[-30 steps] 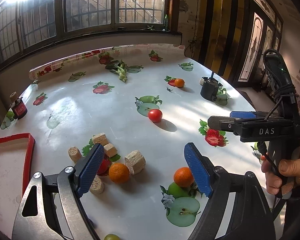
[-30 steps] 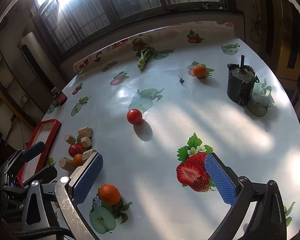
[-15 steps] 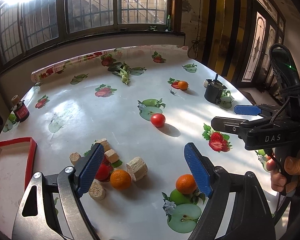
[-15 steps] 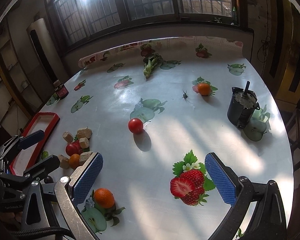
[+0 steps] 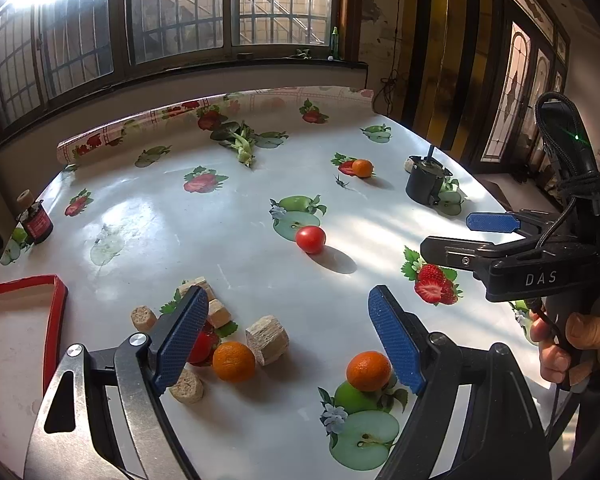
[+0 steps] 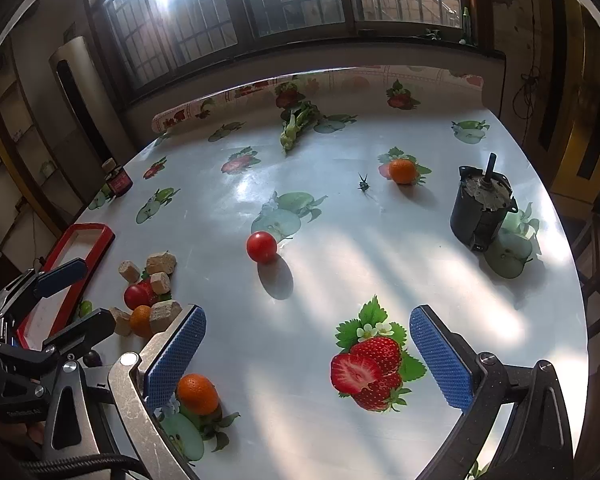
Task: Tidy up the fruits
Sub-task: 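Move both tools over the table toward the loose fruits, then grasp the red tomato with the left gripper while the right gripper grasps an orange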
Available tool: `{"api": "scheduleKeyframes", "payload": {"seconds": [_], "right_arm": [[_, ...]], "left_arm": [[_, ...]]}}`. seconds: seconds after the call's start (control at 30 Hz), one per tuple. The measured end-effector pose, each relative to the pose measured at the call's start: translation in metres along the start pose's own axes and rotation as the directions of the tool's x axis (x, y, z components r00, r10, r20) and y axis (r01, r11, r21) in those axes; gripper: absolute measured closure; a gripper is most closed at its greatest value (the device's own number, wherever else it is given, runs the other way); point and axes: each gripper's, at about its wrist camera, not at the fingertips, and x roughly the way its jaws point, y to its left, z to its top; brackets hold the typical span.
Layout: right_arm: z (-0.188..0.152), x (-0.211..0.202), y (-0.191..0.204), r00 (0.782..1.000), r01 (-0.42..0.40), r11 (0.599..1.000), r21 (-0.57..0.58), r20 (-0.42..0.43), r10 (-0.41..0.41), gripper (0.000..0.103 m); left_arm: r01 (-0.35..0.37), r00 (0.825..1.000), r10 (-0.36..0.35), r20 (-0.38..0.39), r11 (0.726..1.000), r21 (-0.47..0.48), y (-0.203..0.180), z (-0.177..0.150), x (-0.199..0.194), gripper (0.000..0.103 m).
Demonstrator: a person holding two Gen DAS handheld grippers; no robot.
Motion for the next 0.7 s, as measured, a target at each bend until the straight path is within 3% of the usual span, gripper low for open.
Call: {"api": "scheduleKeyframes", "payload": {"seconds": [0.33,0.5,0.7], "right_arm": [[0.008,0.01,0.001,1.0,-0.018,0.999,-0.049,0.017,0.019,0.002],[0.027,0.027,-0.002,0.999,-0.039,0.998,-0.056,0.014,0.04,0.007],[0.064,0.06,-0.017,1.0,-0.007,0.999,-0.052,0.011,0.008,0.011]], "left_arm": [[0.027,1.0,-0.027,-0.015,0.999,-0.018,0.001,0.004,0.014,0.021],[0.035,0.999,-0.036,-0.026,0.999,-0.027,-0.003,0.014,0.03,0.022],[0.054,0.995,-0.057,-0.081,0.997,-0.047,-0.01,0.032,0.068,0.029]]}}
